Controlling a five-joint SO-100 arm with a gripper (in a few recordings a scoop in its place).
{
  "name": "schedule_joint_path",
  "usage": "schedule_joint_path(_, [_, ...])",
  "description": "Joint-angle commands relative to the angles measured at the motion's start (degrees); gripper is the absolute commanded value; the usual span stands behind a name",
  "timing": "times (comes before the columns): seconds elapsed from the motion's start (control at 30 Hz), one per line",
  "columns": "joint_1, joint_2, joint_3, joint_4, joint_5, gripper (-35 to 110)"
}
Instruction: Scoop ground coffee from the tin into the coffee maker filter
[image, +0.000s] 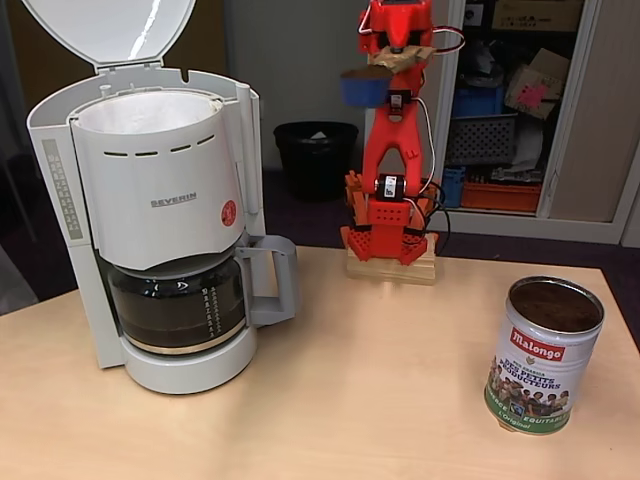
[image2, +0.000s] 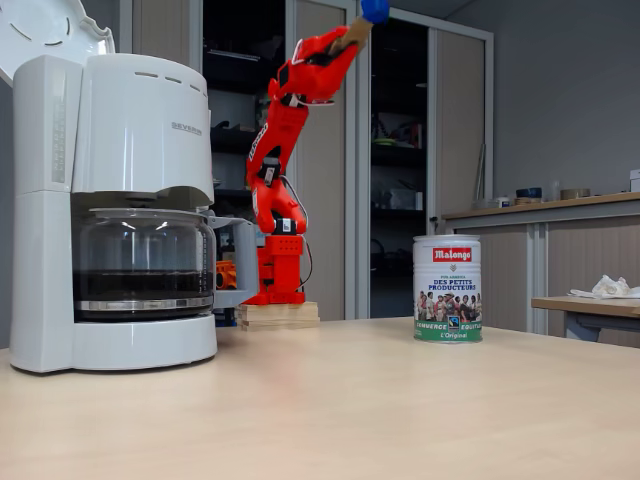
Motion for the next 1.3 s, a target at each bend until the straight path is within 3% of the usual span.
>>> schedule_joint_path(0.0, [3.4,-5.7,-11.2,1.1,-0.6,0])
schedule_joint_path(0.3, [12.5,-14.3,-22.7,1.5,2.5,0])
schedule_joint_path(0.77, [23.1,-4.0,-10.6,-2.3,12.7,0])
schedule_joint_path(1.27, [26.8,6.1,0.9,-8.0,23.5,0])
